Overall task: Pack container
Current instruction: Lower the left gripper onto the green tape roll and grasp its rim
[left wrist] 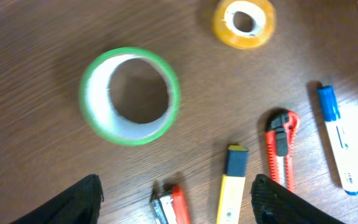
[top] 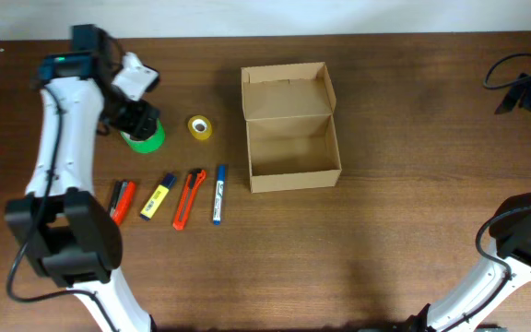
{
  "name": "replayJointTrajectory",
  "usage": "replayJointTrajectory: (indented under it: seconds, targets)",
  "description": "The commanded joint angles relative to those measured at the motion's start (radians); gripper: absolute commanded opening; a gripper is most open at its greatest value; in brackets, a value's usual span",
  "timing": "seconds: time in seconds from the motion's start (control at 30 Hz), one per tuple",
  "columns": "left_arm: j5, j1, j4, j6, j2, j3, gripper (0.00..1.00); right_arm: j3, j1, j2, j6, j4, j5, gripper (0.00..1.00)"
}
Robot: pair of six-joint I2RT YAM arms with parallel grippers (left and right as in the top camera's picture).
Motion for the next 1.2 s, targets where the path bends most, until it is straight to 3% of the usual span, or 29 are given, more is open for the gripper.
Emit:
replayJointTrajectory:
  seconds: [0.0, 0.23, 1.17]
  targets:
    - [-0.091, -0.03, -0.021, -0.026, 0.025, 0.01, 0.79, 0.0, 0.004, -0.03, -0.008, 0.0, -0.013, 0.99]
    - [-0.099, -0.034, -0.04, -0.051, 0.069, 0.01, 0.79, 0.0, 0.003, -0.03, -0.008, 0.0, -0.013, 0.99]
    - [0.026, -0.016, 0.127, -0.014, 0.205, 0.01, 0.79, 0.0, 0.004, -0.03, -0.008, 0.0, -0.013, 0.99]
